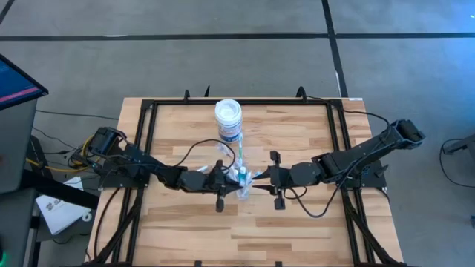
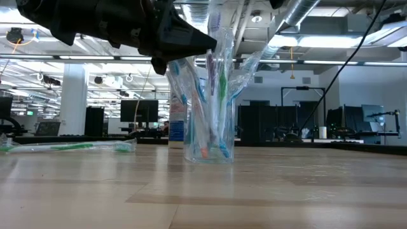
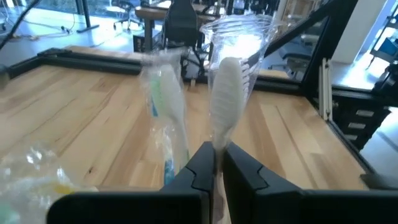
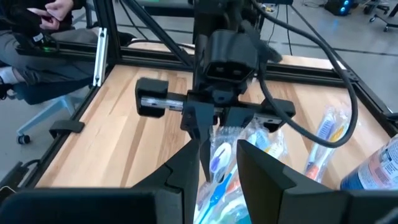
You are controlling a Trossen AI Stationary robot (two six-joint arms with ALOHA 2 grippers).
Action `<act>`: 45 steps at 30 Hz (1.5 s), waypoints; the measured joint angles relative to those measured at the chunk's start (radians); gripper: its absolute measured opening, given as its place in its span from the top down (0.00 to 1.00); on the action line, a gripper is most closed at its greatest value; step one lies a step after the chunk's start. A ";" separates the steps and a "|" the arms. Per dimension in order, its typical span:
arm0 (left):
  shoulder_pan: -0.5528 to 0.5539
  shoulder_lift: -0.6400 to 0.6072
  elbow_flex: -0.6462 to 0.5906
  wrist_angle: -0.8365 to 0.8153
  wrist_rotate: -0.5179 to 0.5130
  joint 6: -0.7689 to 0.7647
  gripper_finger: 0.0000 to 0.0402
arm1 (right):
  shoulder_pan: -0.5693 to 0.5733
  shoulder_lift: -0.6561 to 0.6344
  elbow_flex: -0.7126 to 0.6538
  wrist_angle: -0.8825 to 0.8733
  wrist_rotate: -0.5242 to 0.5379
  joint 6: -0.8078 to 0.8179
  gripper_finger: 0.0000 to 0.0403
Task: Pick & Place toothbrushing station
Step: Put the purple toothbrush into the Transparent organizer
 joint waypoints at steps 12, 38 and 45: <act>0.000 0.000 0.000 -0.037 0.000 -0.008 0.98 | 0.000 0.000 0.000 0.001 0.000 0.000 0.76; 0.000 0.000 0.000 -0.065 0.003 -0.023 0.78 | 0.000 0.000 0.000 0.001 0.001 0.000 0.76; 0.000 -0.020 -0.001 -0.063 0.001 -0.014 0.67 | 0.000 0.000 0.000 0.001 0.001 0.000 0.76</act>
